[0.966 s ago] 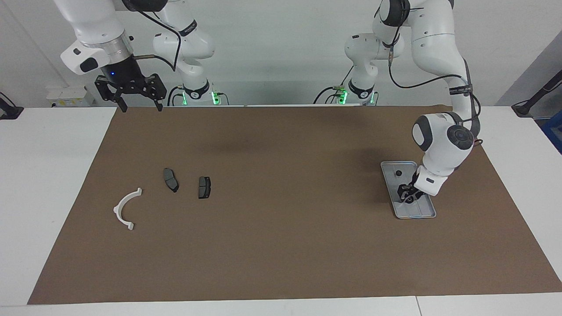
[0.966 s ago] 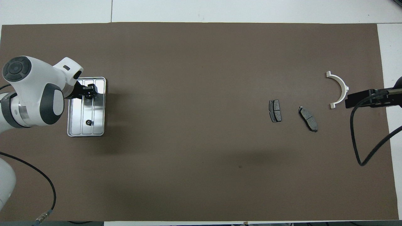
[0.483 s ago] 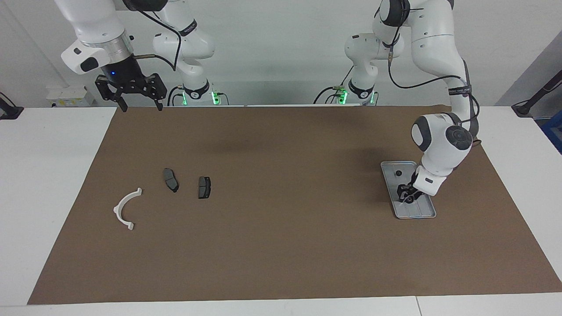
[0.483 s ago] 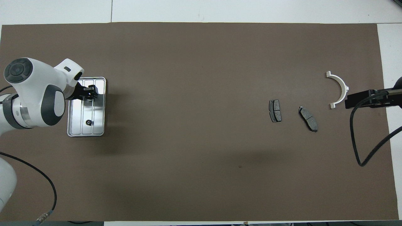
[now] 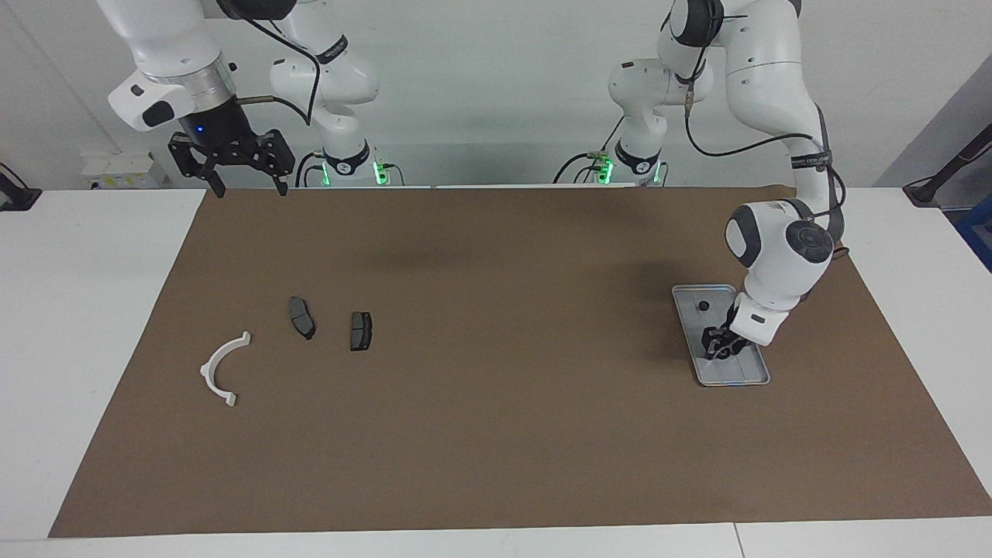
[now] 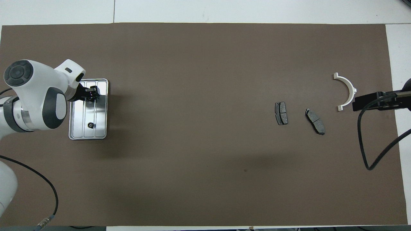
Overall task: Place bearing gear from tray to pile
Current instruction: 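Carry the gear to the table middle and release it, left gripper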
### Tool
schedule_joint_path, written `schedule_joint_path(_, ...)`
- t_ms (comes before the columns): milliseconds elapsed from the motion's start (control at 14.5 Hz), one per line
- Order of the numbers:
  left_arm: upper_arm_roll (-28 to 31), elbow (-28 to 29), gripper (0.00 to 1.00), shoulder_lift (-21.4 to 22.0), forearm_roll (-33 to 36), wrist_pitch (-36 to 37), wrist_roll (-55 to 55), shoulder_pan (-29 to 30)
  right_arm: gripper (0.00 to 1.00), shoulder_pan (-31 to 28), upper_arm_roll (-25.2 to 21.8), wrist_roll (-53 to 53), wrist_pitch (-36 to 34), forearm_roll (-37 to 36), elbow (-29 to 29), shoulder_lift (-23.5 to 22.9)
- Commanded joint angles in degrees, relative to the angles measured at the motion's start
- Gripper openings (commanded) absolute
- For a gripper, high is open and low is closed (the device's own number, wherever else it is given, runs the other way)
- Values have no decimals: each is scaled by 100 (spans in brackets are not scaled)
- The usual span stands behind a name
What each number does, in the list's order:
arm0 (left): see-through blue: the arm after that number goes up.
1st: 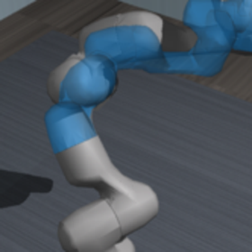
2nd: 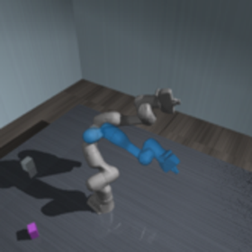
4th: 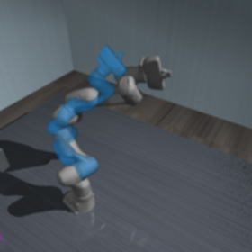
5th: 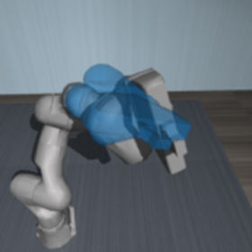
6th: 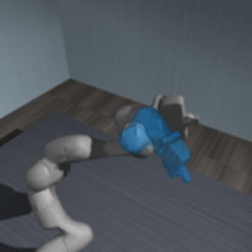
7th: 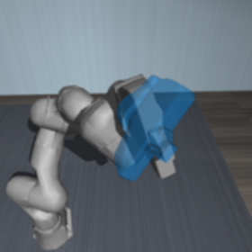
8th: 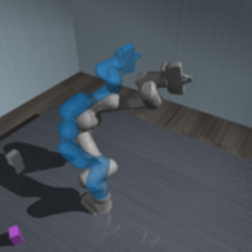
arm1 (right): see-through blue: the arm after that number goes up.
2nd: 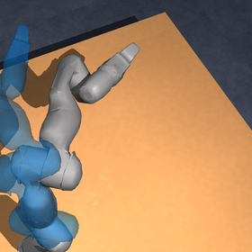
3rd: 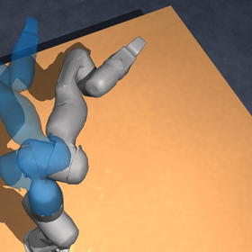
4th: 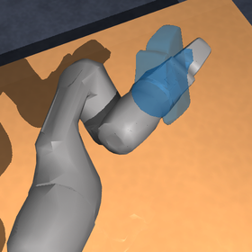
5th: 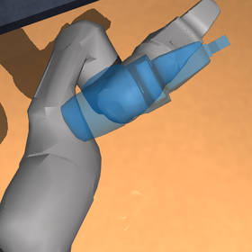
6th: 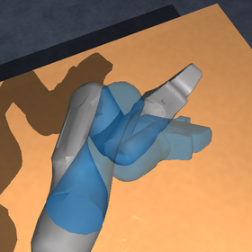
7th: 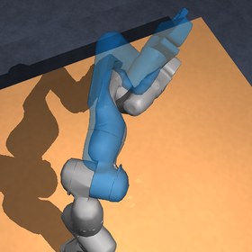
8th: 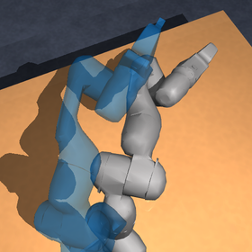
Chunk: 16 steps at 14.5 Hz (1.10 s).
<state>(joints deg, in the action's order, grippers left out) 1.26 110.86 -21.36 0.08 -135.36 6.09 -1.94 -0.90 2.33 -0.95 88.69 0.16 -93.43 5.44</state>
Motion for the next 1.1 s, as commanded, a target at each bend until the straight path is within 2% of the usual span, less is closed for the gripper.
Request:
schedule_joint_path(0,15,190,42,53,19,-166,86,-35,100,-42,13,157,43,125,-176,151)
schedule_joint_path(69,23,199,39,53,19,-157,112,-44,100,-42,13,157,43,125,-176,151)
schedule_joint_path(138,23,190,30,53,19,-105,112,-61,100,-34,22,157,43,133,-193,151)
schedule_joint_path(207,23,173,16,62,19,-44,138,-70,100,-7,22,148,43,125,-228,159)
schedule_joint_path(276,23,103,8,62,19,105,208,-70,100,80,22,139,51,125,-228,160)
schedule_joint_path(414,-3,-518,7,-8,19,788,820,-279,100,90,22,130,52,125,-246,168)
schedule_joint_path(552,-3,-1274,7,-149,-16,1474,1925,-797,100,90,22,87,60,133,-360,168)
schedule_joint_path(690,14,-1706,7,-316,-78,1784,3059,-1508,100,98,40,77,60,142,-378,186)
schedule_joint_path(828,32,-1787,8,-404,-96,1636,4395,-2220,100,98,40,138,51,204,-378,186)
schedule_joint_path(1034,32,-1796,8,-422,-96,1434,5260,-2889,100,98,66,148,51,204,-378,195)
